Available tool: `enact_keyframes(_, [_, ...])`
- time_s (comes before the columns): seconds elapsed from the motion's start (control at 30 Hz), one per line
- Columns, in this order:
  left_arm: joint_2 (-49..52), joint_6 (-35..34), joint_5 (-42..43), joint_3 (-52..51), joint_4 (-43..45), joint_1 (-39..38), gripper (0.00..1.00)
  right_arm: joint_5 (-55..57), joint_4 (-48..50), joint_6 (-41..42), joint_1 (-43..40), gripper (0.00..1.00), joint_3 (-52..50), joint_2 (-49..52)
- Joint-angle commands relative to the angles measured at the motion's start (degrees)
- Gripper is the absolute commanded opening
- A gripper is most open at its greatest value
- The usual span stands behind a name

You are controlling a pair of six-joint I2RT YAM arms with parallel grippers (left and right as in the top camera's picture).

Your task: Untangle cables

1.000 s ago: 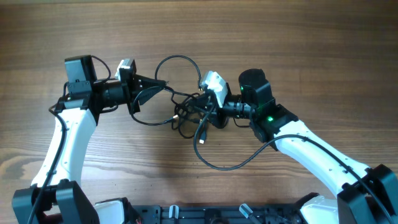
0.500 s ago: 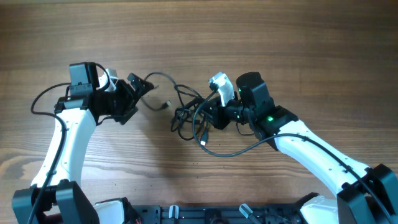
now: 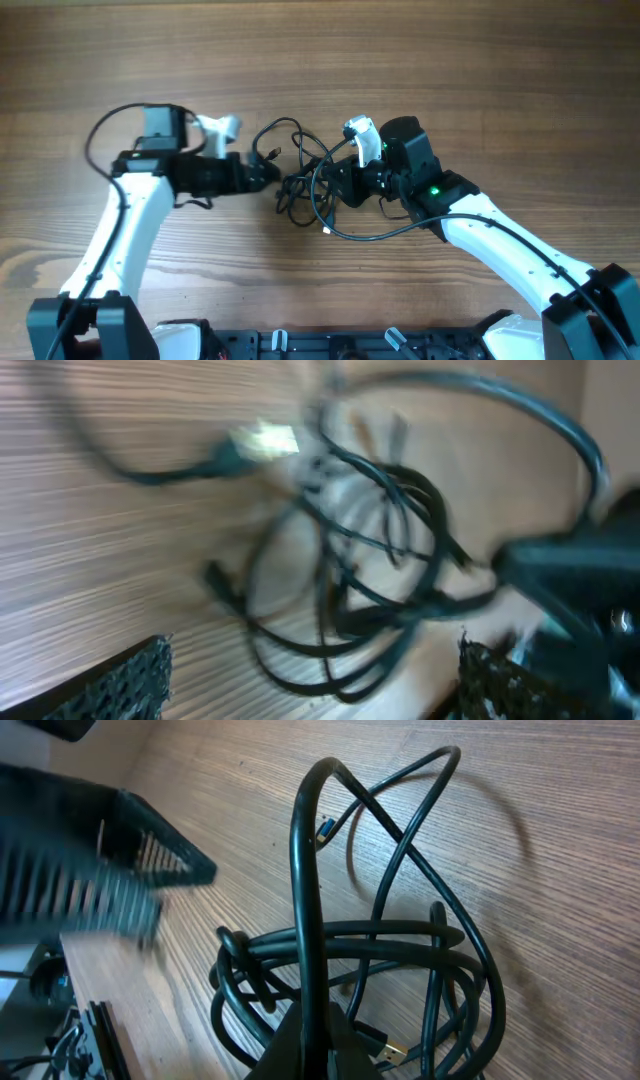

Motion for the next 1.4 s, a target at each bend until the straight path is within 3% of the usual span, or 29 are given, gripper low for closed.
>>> enact_keyframes(0.0, [-0.9,8.0,0.8,0.5,0.6,-7.1,0.94,1.2,-0.3,0.2,-0.2,0.04,-0.1,0.9])
enact_keyframes(0.17, [-0.3,5.4,-6.2,0.5,2.9,-13.0,0.97,1.2,-0.6,0.2,-0.2,0.04,-0.1,0.9])
enact_keyframes(0.23, [0.3,2.9,-10.0,0.5,4.5,-14.4,0.92,1.2,-0.6,0.2,-0.2,0.04,-0.1,0.9])
enact_keyframes(0.27, [0.6,2.1,-11.6,0.4,5.2,-14.8,0.82,1.2,-0.6,0.2,-0.2,0.04,-0.1,0.9])
enact_keyframes(0.33, [1.5,0.0,-14.1,0.4,6.9,-15.1,0.41,1.2,-0.8,0.1,-0.2,0.04,-0.1,0.9])
enact_keyframes(0.43, [2.9,-3.5,-19.9,0.4,9.2,-15.0,0.15,-3.6,0.5,0.6,-0.2,0.04,-0.1,0.9])
enact_keyframes(0.5, [3.7,-7.6,-26.2,0.4,10.8,-15.0,0.05,-13.9,6.5,2.5,-0.6,0.04,-0.1,0.8])
enact_keyframes(0.53, [4.5,-12.8,-33.2,0.4,12.4,-14.8,0.04,-18.6,10.6,6.8,-1.2,0.04,-0.1,0.8])
enact_keyframes(0.63, [4.8,-22.2,-42.8,0.4,13.5,-14.2,0.04,-26.4,19.7,17.9,-3.7,0.04,-0.1,0.8])
enact_keyframes(0.77, [4.8,-28.0,-52.1,0.3,10.7,-11.5,0.04,-36.3,31.4,30.3,-10.1,0.04,-0.1,0.8])
enact_keyframes(0.83, [4.8,-29.9,-54.4,0.1,9.6,-9.6,0.04,-38.2,31.7,33.2,-13.6,0.04,-0.1,0.8])
enact_keyframes(1.13, [4.8,-34.9,-51.9,-1.8,9.4,-0.2,0.04,-44.3,28.2,33.0,-29.5,0.04,-0.1,0.9])
enact_keyframes(1.37, [4.8,-34.9,-51.7,-1.9,9.2,0.5,0.04,-43.4,20.2,27.1,-45.2,0.04,-0.1,0.9])
